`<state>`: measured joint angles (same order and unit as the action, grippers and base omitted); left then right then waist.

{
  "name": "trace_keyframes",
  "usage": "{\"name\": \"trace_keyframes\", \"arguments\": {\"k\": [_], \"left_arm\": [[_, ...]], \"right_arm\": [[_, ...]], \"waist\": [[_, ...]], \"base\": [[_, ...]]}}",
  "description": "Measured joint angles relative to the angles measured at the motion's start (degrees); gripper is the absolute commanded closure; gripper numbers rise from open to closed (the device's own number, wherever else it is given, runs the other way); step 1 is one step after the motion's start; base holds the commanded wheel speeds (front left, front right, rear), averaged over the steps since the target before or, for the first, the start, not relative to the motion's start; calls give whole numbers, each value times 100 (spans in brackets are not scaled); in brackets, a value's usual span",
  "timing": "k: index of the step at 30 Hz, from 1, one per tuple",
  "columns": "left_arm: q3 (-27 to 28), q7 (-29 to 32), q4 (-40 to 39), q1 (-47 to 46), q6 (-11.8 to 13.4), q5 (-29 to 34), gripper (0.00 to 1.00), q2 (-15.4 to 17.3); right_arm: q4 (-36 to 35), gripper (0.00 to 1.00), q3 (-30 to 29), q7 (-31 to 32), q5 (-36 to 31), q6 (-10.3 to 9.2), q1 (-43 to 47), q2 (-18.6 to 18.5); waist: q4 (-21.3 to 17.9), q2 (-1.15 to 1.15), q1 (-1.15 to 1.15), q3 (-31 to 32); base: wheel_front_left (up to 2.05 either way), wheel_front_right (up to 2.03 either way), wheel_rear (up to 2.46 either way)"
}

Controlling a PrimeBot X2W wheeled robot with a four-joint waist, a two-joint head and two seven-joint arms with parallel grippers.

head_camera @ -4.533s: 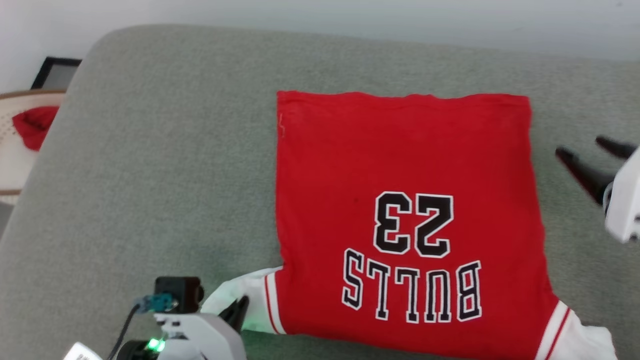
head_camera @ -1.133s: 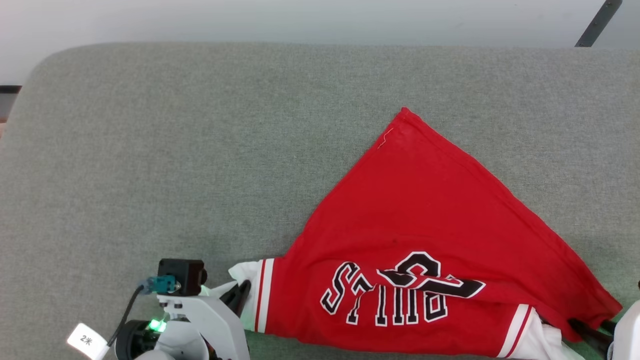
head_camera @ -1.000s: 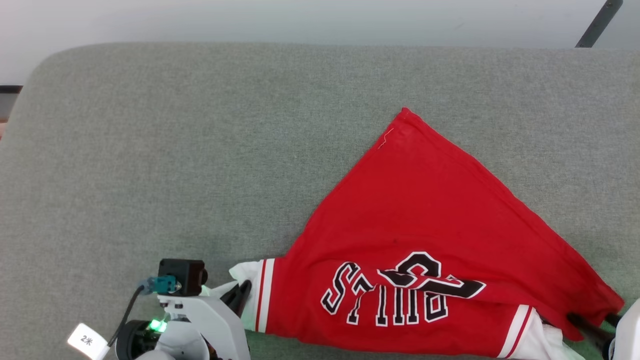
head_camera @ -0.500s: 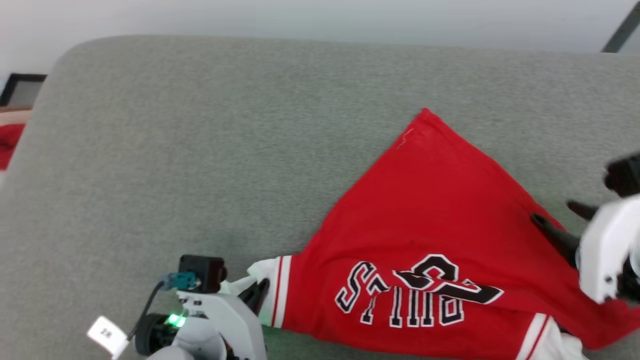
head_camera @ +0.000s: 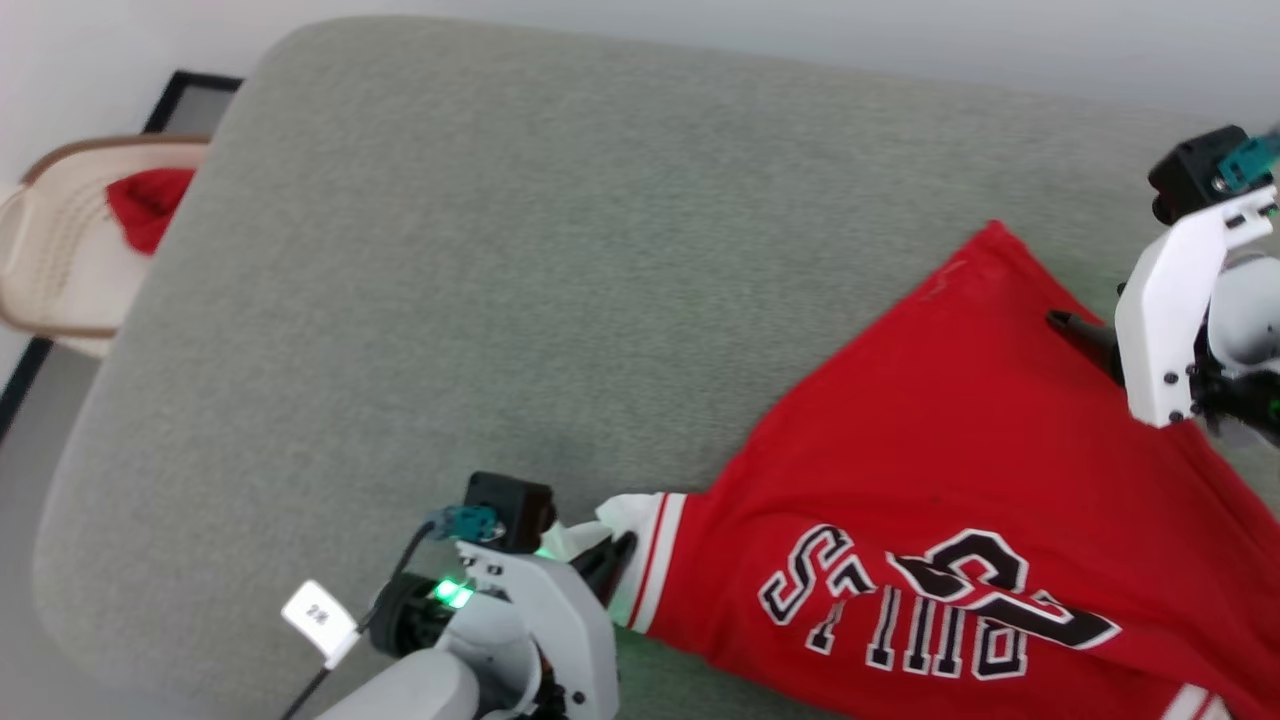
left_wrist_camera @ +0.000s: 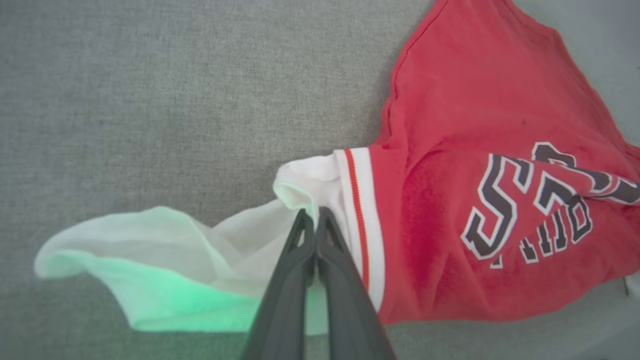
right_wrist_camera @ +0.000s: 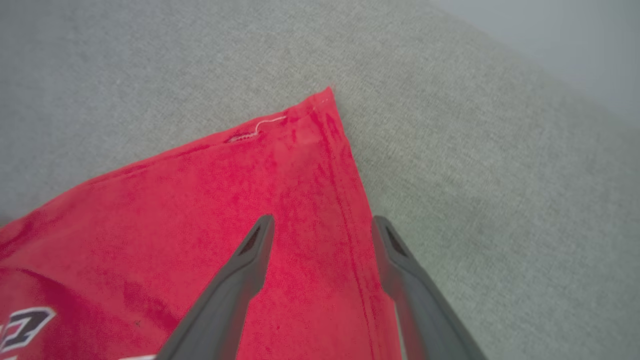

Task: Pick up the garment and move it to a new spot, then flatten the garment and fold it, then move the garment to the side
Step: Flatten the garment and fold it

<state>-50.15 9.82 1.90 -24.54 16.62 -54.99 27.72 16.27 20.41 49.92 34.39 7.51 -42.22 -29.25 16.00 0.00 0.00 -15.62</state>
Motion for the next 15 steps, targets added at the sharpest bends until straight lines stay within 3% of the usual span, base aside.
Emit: {"name": "trace_keyframes", "arguments": {"k": [9,15], "left_arm": [[-197,-32,456,-320,-356,55,100,-412],[-245,-97,692,-442,-505,55,100,-589]], "right_arm": [[1541,0,1036,-215,147,0,-1056,-104],[2181,0,1670,-385,391,0,-1428,-156]], "waist": [[506,0,0,-180],[734,0,0,-317]], "base": [[0,0,0],[0,0,0]]}}
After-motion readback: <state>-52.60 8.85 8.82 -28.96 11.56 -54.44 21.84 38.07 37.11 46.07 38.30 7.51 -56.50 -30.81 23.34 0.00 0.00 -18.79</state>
